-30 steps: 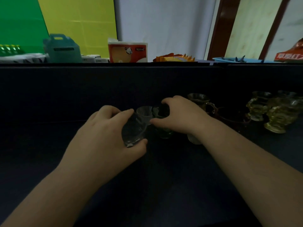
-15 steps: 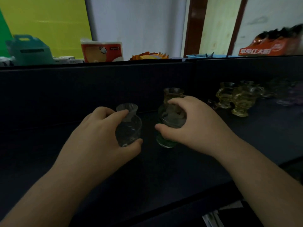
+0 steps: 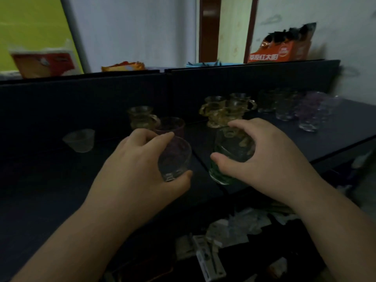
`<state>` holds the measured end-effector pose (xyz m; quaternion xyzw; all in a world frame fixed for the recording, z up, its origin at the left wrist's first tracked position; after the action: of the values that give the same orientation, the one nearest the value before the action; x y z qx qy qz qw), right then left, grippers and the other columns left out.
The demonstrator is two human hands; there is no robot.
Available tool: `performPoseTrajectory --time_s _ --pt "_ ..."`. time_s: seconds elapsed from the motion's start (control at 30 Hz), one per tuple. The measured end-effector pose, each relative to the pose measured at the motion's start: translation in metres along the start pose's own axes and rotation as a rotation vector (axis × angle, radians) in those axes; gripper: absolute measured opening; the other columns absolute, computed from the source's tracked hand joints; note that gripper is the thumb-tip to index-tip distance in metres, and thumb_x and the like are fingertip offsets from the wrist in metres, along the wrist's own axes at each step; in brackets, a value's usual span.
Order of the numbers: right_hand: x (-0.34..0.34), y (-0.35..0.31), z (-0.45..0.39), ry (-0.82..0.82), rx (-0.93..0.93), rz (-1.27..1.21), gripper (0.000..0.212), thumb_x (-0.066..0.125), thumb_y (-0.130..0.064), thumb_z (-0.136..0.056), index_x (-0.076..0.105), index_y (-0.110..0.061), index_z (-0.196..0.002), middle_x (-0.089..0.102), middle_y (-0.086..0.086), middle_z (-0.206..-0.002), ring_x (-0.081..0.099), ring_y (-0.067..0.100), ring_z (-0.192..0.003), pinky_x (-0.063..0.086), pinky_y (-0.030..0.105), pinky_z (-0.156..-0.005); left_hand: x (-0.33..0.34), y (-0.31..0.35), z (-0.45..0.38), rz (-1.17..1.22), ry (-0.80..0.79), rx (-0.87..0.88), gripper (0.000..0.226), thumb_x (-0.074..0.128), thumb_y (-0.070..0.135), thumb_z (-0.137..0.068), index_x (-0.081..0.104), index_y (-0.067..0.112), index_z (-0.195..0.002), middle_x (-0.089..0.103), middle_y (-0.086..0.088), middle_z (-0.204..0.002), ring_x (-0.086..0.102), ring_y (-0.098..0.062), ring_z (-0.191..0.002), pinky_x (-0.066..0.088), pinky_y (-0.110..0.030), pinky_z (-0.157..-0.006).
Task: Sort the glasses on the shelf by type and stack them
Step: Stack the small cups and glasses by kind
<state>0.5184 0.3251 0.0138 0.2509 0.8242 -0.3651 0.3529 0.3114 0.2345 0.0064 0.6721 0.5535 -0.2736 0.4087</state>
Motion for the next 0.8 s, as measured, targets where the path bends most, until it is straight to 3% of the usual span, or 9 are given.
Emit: performPoseTrajectory --time_s 0.3,0.4,0.5,0.8 --pt "-0.072 0.123 0.010 0.001 0.029 0.058 0.082 0.061 -0.075 -0.067 0.051 -0.034 -0.136 0.049 -0.018 -0.116 0.045 0.000 -0.105 0.039 0.023 -0.084 0.063 0.114 -0.030 0.010 0.021 0.013 0.085 0.054 0.074 -0.071 0.037 0.036 -0.145 0.039 0.018 -0.127 0.039 -0.002 -0.112 0.037 -0.020 -0.085" --pt "-0.082 0.152 0.008 0.007 0.023 0.043 0.081 0.062 -0.075 -0.067 0.052 -0.033 -0.135 0.048 -0.020 -0.113 0.045 -0.002 -0.102 0.037 0.019 -0.081 0.078 0.141 -0.042 0.004 0.004 0.024 0.085 0.050 0.076 -0.071 0.037 0.036 -0.145 0.039 0.018 -0.127 0.040 -0.003 -0.114 0.038 -0.021 -0.084" --pt "-0.086 0.174 0.001 0.027 0.024 0.021 0.080 0.065 -0.073 -0.068 0.052 -0.033 -0.135 0.048 -0.022 -0.112 0.046 -0.004 -0.101 0.036 0.015 -0.080 0.093 0.159 -0.058 -0.019 -0.016 0.048 0.086 0.044 0.078 -0.069 0.037 0.037 -0.144 0.039 0.018 -0.127 0.041 -0.004 -0.114 0.041 -0.021 -0.084" --pt "-0.100 0.222 -0.028 0.105 0.067 0.048 0.078 0.062 -0.075 -0.065 0.056 -0.033 -0.130 0.053 -0.018 -0.111 0.050 -0.001 -0.101 0.040 0.018 -0.082 0.130 0.181 -0.114 0.027 -0.003 0.089 0.085 0.050 0.076 -0.071 0.035 0.038 -0.146 0.038 0.018 -0.130 0.040 -0.003 -0.117 0.040 -0.023 -0.086"
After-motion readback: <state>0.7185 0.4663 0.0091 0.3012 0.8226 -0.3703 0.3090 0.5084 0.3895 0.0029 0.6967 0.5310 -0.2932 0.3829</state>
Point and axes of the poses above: each hand's wrist, its own z-axis away from the middle knuckle, its own x-axis out of the palm, y = z × x, the point moved 2 cm from there along -z, towards the middle knuckle
